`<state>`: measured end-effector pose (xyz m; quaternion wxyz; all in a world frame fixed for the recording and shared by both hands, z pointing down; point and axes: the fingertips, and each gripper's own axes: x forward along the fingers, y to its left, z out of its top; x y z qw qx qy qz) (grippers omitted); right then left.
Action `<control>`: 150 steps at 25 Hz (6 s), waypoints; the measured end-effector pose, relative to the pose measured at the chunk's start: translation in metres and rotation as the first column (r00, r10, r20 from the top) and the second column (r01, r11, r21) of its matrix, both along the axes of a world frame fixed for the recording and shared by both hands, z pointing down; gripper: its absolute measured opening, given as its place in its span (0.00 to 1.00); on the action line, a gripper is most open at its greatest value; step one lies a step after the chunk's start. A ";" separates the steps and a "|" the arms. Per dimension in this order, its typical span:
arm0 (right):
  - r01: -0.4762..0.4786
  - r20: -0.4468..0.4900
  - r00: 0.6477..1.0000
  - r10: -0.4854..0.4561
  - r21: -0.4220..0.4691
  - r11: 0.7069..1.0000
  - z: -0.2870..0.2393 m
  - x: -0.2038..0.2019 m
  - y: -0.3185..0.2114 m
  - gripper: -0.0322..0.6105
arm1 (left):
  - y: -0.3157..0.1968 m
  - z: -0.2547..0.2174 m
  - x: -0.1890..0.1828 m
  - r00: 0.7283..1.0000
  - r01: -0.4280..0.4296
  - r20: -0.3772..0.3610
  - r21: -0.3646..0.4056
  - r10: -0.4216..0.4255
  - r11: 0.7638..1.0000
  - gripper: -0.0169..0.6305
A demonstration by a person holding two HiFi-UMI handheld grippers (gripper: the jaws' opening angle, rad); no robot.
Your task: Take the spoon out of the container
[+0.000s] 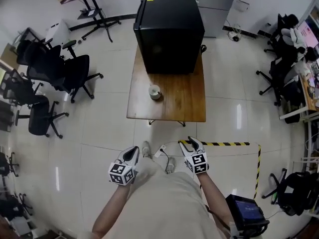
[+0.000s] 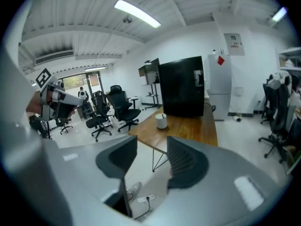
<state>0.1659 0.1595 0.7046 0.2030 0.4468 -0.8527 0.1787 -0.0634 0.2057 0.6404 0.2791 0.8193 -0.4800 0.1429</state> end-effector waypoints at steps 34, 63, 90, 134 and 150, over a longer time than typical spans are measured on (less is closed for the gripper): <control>-0.149 -0.184 0.972 0.149 0.014 0.989 -0.024 -0.112 -0.221 0.28 | -0.245 0.036 -0.086 0.942 -0.326 -0.085 -0.025 0.323 0.945 0.01; 0.094 -0.371 0.911 -0.178 -0.234 0.968 0.129 -0.153 -0.306 0.17 | -0.316 0.023 -0.085 0.974 -0.227 0.007 -0.028 0.227 0.973 0.01; -0.074 -0.097 0.993 0.068 -0.060 0.995 -0.003 -0.081 -0.331 0.12 | -0.310 0.027 -0.081 0.977 -0.212 0.023 -0.018 0.212 0.977 0.01; -0.225 0.051 0.930 0.365 -0.705 0.673 0.238 -0.067 -0.300 0.12 | -0.313 0.037 -0.083 0.929 -0.326 0.167 -0.053 0.331 0.944 0.01; -0.264 0.014 0.928 0.373 -0.682 0.682 0.233 -0.057 -0.293 0.17 | -0.307 0.035 -0.079 0.929 -0.340 0.133 -0.057 0.344 0.939 0.01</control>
